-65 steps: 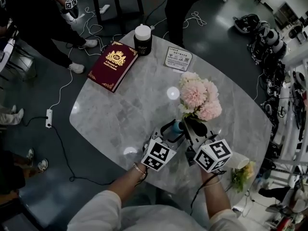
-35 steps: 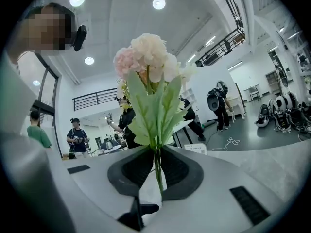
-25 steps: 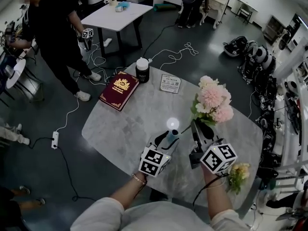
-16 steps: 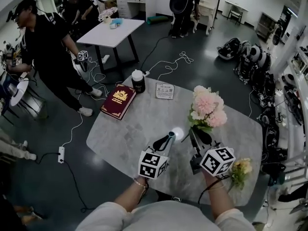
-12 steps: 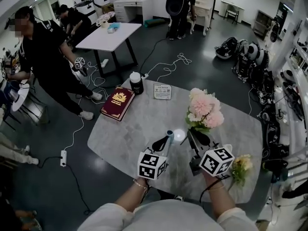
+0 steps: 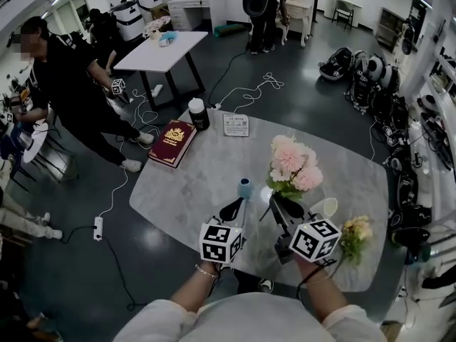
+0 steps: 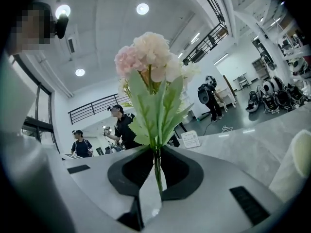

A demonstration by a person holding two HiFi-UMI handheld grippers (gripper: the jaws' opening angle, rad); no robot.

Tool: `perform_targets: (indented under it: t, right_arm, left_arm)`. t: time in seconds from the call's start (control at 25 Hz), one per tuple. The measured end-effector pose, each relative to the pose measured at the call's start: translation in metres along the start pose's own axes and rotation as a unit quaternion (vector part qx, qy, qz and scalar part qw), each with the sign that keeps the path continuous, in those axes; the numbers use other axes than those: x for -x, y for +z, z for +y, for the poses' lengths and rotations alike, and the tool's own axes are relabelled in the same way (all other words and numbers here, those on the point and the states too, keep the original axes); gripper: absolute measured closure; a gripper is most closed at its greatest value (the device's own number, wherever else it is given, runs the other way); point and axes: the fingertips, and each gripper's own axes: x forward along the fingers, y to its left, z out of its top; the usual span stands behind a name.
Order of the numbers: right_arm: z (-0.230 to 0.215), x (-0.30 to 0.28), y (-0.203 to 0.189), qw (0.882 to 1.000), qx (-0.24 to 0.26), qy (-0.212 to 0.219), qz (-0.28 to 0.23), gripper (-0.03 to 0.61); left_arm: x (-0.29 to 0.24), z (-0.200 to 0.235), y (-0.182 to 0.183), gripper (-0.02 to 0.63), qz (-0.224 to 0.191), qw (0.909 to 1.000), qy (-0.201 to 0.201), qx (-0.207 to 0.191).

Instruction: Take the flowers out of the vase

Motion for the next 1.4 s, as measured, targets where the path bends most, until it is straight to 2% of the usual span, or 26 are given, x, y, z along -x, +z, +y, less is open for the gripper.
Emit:
perform_targets:
  t: [0.36,0.68,1.16,1.4]
  right_arm:
    - [0.0,0.019,-0.044,0.998,-0.049,0.002,0.036,0.535]
    - [-0.003,0.025,-0.089,0.993,-0.093,-0.005,0.073,0.535]
    - [-0.02,0.019,-0.142,0.98,-0.159,-0.028,0.116,0.535]
    - [-0.032,0.011,-0.155,0.974,-0.183,-0.036,0.126,0.538]
  left_arm:
    - [0.018,-0.018,-0.029,0.606,0.007,0.9994,0.026,0.02]
    - [0.028,-0.015,-0.059,0.605,0.03,0.998,0.044,0.035]
    - [0.024,-0.002,-0.085,0.606,0.055,0.9966,0.046,0.04]
    - [0.014,0.004,-0.095,0.606,0.069,0.996,0.039,0.04]
